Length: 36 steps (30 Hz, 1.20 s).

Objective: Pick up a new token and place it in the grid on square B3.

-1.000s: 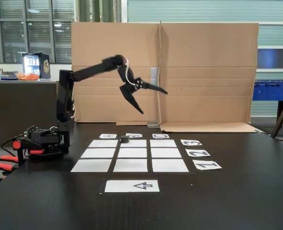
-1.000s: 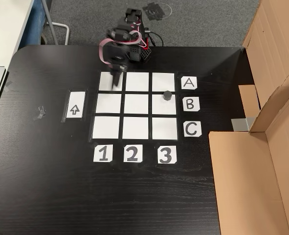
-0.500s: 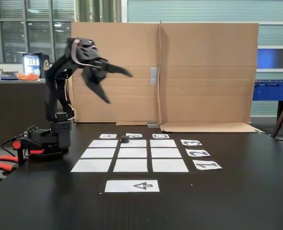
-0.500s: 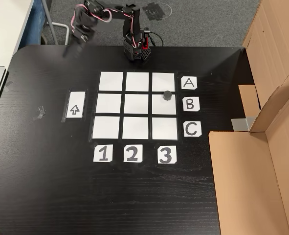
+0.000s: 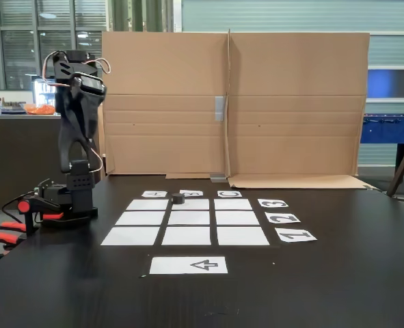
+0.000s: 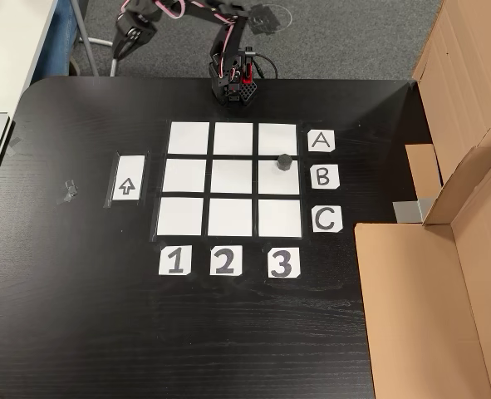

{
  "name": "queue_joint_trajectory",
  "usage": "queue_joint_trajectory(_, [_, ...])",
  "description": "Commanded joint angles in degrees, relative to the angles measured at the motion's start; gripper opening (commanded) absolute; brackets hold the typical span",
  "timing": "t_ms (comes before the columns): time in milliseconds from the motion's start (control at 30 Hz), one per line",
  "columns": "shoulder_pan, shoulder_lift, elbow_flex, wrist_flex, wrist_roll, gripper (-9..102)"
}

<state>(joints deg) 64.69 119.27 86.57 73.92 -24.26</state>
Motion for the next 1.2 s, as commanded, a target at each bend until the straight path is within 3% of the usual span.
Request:
queue_joint_trajectory(0, [0.79,12.13,10.37,-2.46,-0.88,0])
queue_joint_trajectory(333, [0.62,40.17,39.64,-5.71,-1.93,0])
queue_joint_trajectory(867, [1.14,71.46,69.43,-4.04,-2.20,0])
queue_joint_trajectory(1167, [1.85,71.19,77.34,-7.03,-2.29,0])
